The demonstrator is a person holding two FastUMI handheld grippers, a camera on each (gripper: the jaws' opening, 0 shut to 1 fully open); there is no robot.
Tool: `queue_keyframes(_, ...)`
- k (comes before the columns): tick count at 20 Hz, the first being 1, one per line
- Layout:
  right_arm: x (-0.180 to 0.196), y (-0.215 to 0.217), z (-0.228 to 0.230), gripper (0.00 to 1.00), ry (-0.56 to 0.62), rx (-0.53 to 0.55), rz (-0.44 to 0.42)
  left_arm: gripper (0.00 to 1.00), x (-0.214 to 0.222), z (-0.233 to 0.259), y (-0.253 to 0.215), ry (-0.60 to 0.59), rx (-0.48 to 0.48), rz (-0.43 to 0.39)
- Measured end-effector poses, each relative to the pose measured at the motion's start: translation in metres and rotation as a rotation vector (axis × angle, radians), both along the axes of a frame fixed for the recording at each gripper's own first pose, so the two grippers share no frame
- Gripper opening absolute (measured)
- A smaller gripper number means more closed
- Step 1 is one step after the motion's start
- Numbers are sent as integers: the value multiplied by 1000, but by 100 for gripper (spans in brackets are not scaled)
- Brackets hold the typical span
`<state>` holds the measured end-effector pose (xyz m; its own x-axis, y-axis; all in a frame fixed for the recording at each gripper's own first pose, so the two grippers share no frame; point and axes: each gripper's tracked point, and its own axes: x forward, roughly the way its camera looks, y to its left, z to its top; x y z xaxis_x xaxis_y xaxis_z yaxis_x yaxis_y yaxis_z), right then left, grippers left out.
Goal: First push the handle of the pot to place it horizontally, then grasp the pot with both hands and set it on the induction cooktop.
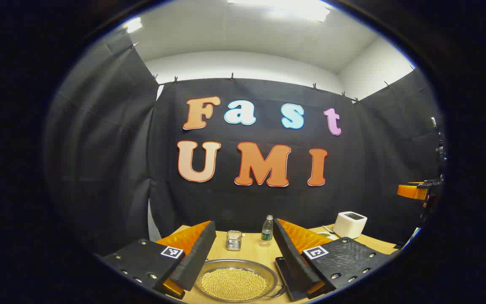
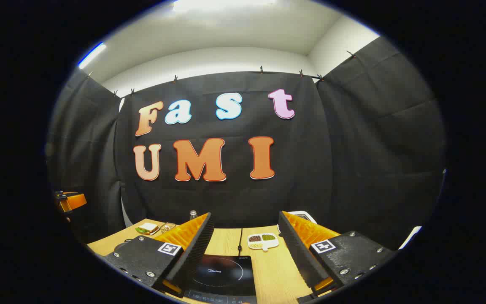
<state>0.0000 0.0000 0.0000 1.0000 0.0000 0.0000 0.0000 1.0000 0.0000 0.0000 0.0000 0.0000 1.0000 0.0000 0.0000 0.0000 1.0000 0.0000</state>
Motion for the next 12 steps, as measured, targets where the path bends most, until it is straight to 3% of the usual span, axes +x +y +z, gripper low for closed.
queue_keyframes(1, 1, -2, -1, 100, 5, 7, 0, 87, 0, -1, -2, 4, 1, -7)
queue_keyframes(2, 1, -4, -1, 96, 8, 12, 0, 87, 2, -3, -2, 9, 2, -7)
queue_keyframes(12, 1, -4, -8, 96, 35, 26, 14, 88, 4, 0, 4, 16, 21, 12)
